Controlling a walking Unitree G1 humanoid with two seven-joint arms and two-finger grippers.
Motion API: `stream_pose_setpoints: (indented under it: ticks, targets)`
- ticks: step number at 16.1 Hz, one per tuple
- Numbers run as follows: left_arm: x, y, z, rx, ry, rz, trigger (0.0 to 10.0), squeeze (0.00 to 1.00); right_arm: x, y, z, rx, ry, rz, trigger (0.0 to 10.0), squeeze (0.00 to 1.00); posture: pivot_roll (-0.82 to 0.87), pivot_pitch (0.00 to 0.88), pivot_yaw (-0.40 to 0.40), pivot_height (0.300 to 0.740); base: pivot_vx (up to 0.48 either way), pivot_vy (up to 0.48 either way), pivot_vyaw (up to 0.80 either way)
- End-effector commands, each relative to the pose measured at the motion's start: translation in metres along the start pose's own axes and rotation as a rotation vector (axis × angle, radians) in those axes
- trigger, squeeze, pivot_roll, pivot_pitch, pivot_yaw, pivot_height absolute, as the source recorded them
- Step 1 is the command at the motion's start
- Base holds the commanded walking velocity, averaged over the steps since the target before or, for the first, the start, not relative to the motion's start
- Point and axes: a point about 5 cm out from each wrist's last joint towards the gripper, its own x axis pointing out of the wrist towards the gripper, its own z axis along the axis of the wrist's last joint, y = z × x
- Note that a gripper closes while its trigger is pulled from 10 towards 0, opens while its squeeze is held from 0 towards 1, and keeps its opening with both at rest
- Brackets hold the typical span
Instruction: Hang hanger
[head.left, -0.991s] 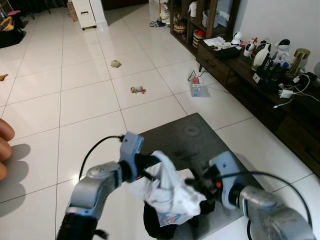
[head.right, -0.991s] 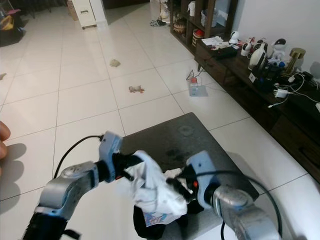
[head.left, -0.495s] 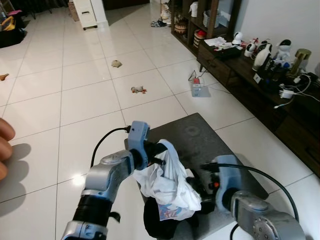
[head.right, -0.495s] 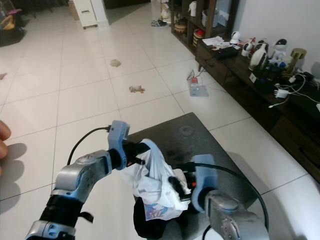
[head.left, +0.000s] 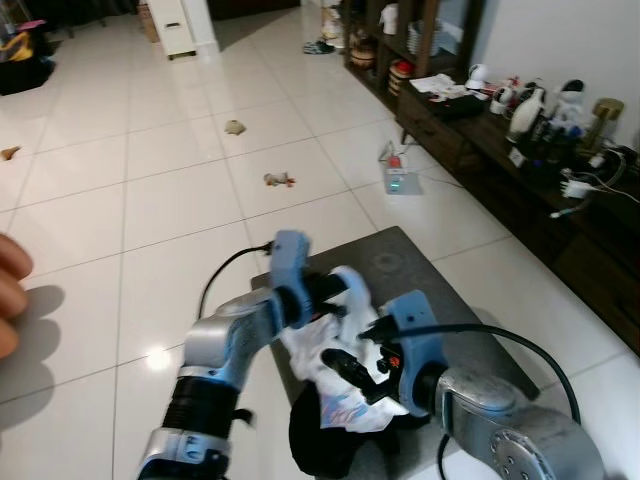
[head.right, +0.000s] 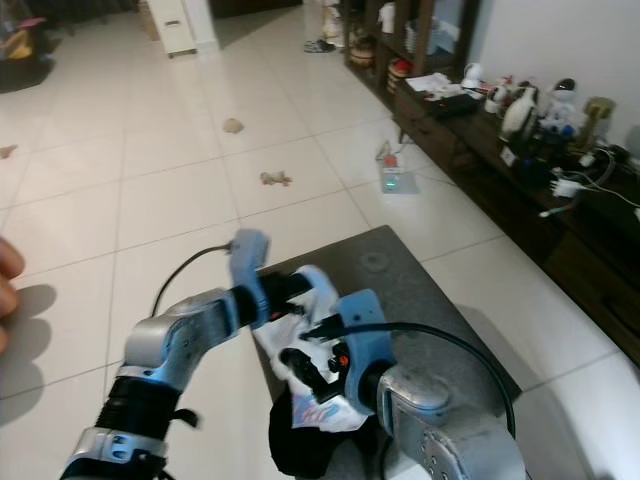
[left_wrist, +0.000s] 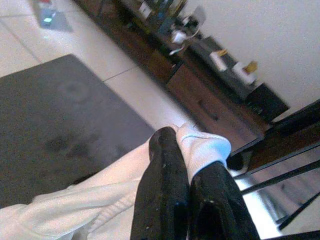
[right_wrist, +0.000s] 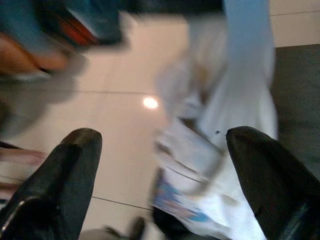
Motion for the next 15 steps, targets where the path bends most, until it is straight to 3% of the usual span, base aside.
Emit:
stream_pose_setpoints:
  ticks: [1, 4, 6, 8, 12, 15]
  targets:
    - [0.001, -0.01, 0.014, 0.001, -0.045, -0.03, 0.0, 0.0, 0.002, -0.003, -0.008, 0.017, 0.031, -0.047, 10.0, 0.0, -0.11, 0.116, 0.041, 0.74, 0.0, 0.0, 0.0]
    - [0.009, -0.027, 0.022, -0.021, -0.062, -0.077, 0.0, 0.0, 0.001, -0.004, -0.006, -0.014, 0.026, -0.065, 10.0, 0.0, -0.11, 0.113, 0.046, 0.74, 0.0, 0.0, 0.0]
    - [0.015, -0.037, 0.027, -0.043, -0.071, -0.113, 0.0, 0.0, 0.003, -0.014, -0.004, -0.036, 0.012, -0.163, 10.0, 0.0, -0.1, 0.11, 0.049, 0.74, 0.0, 0.0, 0.0]
    - [0.02, -0.05, 0.03, -0.047, -0.072, -0.155, 0.0, 0.0, 0.005, -0.026, 0.003, 0.045, -0.038, -0.298, 10.0, 0.0, -0.1, 0.109, 0.052, 0.74, 0.0, 0.0, 0.0]
    - [0.025, -0.057, 0.03, -0.058, -0.07, -0.167, 0.0, 0.0, 0.005, -0.034, 0.008, 0.101, -0.079, -0.42, 10.0, 0.0, -0.1, 0.11, 0.053, 0.74, 0.0, 0.0, 0.0]
    - [0.025, -0.06, 0.03, -0.061, -0.069, -0.175, 0.0, 0.0, 0.001, -0.048, 0.005, 0.087, -0.064, -0.555, 10.0, 0.0, -0.1, 0.11, 0.052, 0.74, 0.0, 0.0, 0.0]
